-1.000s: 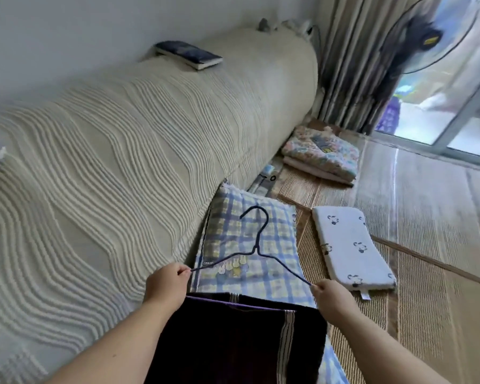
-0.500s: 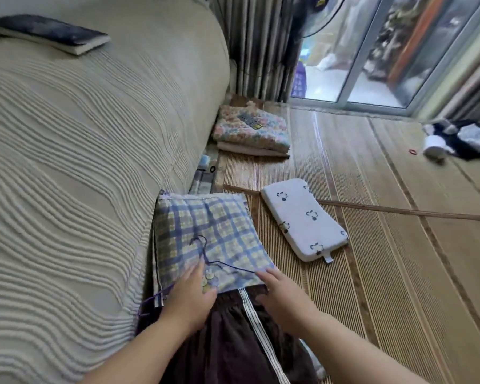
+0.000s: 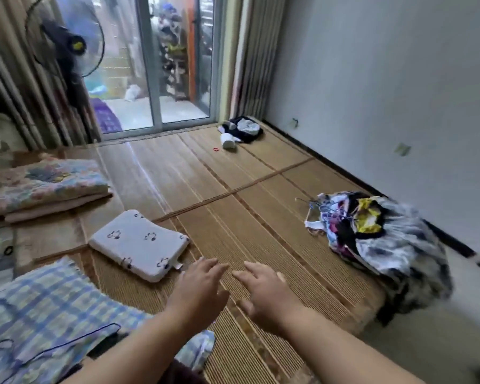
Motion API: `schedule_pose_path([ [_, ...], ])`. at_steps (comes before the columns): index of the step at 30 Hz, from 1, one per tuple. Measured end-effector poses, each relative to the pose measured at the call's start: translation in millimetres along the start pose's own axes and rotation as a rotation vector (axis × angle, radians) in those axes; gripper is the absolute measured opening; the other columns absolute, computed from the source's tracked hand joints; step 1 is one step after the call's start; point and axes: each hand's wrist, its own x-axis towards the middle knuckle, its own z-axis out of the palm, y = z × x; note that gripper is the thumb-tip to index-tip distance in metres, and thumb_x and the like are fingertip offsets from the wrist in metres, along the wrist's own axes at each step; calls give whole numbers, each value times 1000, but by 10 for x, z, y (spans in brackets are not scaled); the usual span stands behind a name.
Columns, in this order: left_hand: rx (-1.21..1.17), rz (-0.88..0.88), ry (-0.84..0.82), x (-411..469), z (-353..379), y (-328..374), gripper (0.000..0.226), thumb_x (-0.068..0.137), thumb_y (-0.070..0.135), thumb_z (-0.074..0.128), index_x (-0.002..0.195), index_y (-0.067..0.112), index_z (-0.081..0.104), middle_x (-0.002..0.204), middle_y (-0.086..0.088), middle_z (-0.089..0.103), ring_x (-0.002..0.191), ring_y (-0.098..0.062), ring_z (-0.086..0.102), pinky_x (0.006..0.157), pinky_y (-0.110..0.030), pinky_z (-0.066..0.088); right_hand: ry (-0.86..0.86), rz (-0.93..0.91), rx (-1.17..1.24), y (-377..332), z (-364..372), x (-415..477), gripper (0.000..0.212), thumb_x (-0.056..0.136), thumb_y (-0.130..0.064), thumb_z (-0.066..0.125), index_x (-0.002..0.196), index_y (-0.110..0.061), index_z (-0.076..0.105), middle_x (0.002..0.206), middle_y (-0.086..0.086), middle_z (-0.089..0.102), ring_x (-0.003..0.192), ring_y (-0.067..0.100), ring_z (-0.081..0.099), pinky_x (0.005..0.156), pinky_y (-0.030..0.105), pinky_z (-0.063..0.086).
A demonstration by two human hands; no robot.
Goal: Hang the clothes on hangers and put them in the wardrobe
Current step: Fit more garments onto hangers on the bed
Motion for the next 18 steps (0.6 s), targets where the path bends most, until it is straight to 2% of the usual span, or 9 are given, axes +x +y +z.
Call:
schedule_pose_path([
  [5, 62, 186, -96, 357, 449, 1281, 59, 88, 48, 52, 142, 41, 29, 152, 10, 28, 141, -15, 22, 115, -46, 23, 87, 237, 8, 1299, -341, -760, 54, 92, -42, 47, 143, -39, 28, 156, -3, 16, 144, 20, 11, 116, 51, 10],
  [10, 46, 312, -144, 712, 1059, 2802, 56, 88, 46, 53, 140, 41, 31, 147, 12, 35, 136, -12, 32, 112, -42, 30, 116, 397, 37, 2805, -635, -1559, 53, 89, -45, 49, 140, -38, 37, 156, -1, 20, 142, 20, 18, 113, 45, 19],
  [15, -14, 317, -213, 1056, 1613, 4079, 56, 88, 45, 52, 140, 38, 34, 140, 10, 43, 125, -11, 44, 104, -42, 41, 137, 528, 80, 4141, -1056, -2154, 52, 88, -46, 50, 139, -37, 40, 155, -5, 20, 141, 19, 22, 114, 42, 21],
  [18, -11, 304, -223, 1311, 1792, 4570, 57, 87, 49, 52, 140, 40, 33, 141, 11, 42, 125, -12, 44, 104, -43, 41, 173, 590, 122, 4736, -1228, -2405, 50, 89, -46, 49, 138, -38, 40, 155, -6, 21, 140, 17, 25, 112, 38, 24],
])
